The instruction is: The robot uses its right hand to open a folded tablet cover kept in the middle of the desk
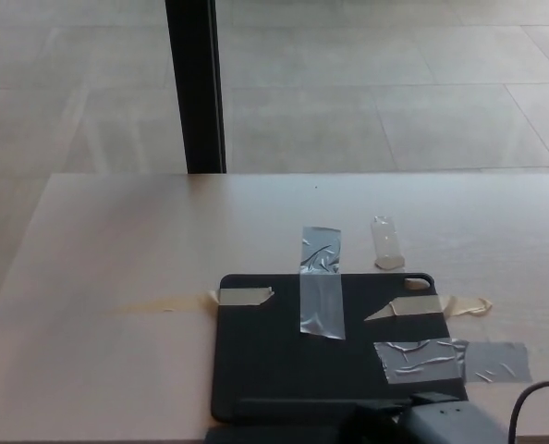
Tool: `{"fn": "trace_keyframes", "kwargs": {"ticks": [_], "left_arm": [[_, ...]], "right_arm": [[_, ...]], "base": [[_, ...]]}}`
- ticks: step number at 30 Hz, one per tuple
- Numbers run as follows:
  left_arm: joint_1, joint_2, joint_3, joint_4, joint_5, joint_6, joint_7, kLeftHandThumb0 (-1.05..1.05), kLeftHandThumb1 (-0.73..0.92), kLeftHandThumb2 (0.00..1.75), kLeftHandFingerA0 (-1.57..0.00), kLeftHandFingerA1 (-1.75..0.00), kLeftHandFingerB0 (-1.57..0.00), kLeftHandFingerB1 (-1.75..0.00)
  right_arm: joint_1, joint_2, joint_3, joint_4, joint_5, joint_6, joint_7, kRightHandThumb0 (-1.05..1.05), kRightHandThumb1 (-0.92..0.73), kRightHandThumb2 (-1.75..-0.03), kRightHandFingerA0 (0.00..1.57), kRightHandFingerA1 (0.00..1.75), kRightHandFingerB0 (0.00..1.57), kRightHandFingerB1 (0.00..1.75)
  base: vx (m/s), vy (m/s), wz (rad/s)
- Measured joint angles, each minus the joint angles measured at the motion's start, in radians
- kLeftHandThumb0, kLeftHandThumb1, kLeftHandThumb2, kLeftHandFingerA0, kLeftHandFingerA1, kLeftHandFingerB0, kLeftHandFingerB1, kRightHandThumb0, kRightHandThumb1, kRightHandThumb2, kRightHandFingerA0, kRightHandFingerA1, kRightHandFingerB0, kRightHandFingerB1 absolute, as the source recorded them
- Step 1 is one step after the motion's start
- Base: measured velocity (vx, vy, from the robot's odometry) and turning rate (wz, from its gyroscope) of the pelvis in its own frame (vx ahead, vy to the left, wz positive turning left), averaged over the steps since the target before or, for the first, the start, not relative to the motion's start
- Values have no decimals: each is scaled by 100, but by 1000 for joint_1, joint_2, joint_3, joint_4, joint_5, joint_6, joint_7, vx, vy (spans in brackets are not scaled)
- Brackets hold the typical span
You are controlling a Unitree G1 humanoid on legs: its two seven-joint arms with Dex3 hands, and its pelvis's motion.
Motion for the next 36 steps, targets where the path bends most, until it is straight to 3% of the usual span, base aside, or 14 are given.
{"fn": "trace_keyframes", "kwargs": {"ticks": [1, 2, 8, 9, 16, 17, 19, 27, 28, 29, 31, 32, 34, 36], "left_arm": [[0, 1, 1, 0, -1, 0, -2, -74, 75, 63, -65, -82, -40, -62], [0, 1, 2, -1, -2, 0, -3, -74, 75, 62, -66, -83, -40, -62], [-3, 2, 3, -2, -3, 0, -3, -78, 57, 91, -64, -81, -38, -65], [-3, 2, 3, -2, -3, 0, -3, -75, 75, 63, -67, -83, -39, -62], [-14, 4, 4, -1, -4, 0, -2, -76, 74, 62, -68, -83, -40, -62], [-14, 4, 4, -1, -4, 0, -2, -78, 57, 90, -64, -81, -38, -65], [-15, 5, 4, -2, -4, 0, -2, -75, 75, 63, -66, -81, -40, -62], [-11, 5, 4, -2, -5, 0, -4, -76, 74, 62, -67, -84, -39, -62], [-9, 5, 5, -2, -6, 0, -4, -75, 75, 62, -65, -83, -39, -61], [-6, 5, 6, -2, -6, 0, -4, -75, 74, 62, -64, -82, -40, -62], [-1, 4, 6, -2, -6, 0, -4, -75, 75, 63, -65, -83, -40, -62], [1, 4, 6, -1, -6, 0, -4, -75, 76, 63, -67, -84, -40, -63], [6, 4, 6, -1, -5, 0, -4, -75, 75, 62, -67, -84, -40, -63], [12, 4, 6, -1, -5, 0, -4, -75, 74, 62, -66, -85, -41, -63]], "right_arm": [[21, -4, 5, -16, -1, -6, -12, -80, -71, -107, 55, 66, 32, 53], [44, -6, 7, -31, -1, -9, -22, -80, -87, -66, 59, 56, 37, 40], [188, -28, 26, -104, 31, -42, -26, -83, -89, -67, 59, 59, 35, 38], [204, -31, 21, -112, 36, -45, -27, -82, -89, -67, 57, 59, 35, 39], [337, -33, -43, -149, 85, -57, -41, -78, -86, -66, 58, 60, 35, 38], [341, -33, -46, -149, 88, -57, -41, -79, -88, -67, 58, 59, 35, 38], [375, -22, -76, -149, 118, -57, -45, -79, -89, -67, 58, 60, 35, 39], [380, 6, -180, -194, 223, -54, -30, -77, -86, -66, 58, 58, 38, 39], [371, 9, -194, -206, 234, -51, -26, -81, -71, -106, 58, 72, 32, 51], [353, 14, -217, -227, 249, -44, -17, -78, -88, -67, 53, 51, 36, 37], [288, 16, -279, -260, 276, -28, -4, -75, -71, -107, 50, 61, 33, 51], [244, 16, -321, -275, 291, -20, 2, -75, -88, -67, 60, 49, 40, 40], [182, 11, -383, -280, 315, -15, 8, -72, -68, -104, 58, 63, 36, 53], [114, 1, -455, -278, 345, -9, 14, -73, -83, -65, 67, 56, 43, 40]], "base": [[0, 0, 0], [0, 0, 0], [0, 0, 0], [0, 0, 0], [0, 0, 0], [0, 0, 0], [0, 0, 0], [0, 0, 0], [0, 0, 0], [0, 0, 0], [0, 0, 0], [0, 0, 0], [0, 0, 0], [0, 0, 0]]}}
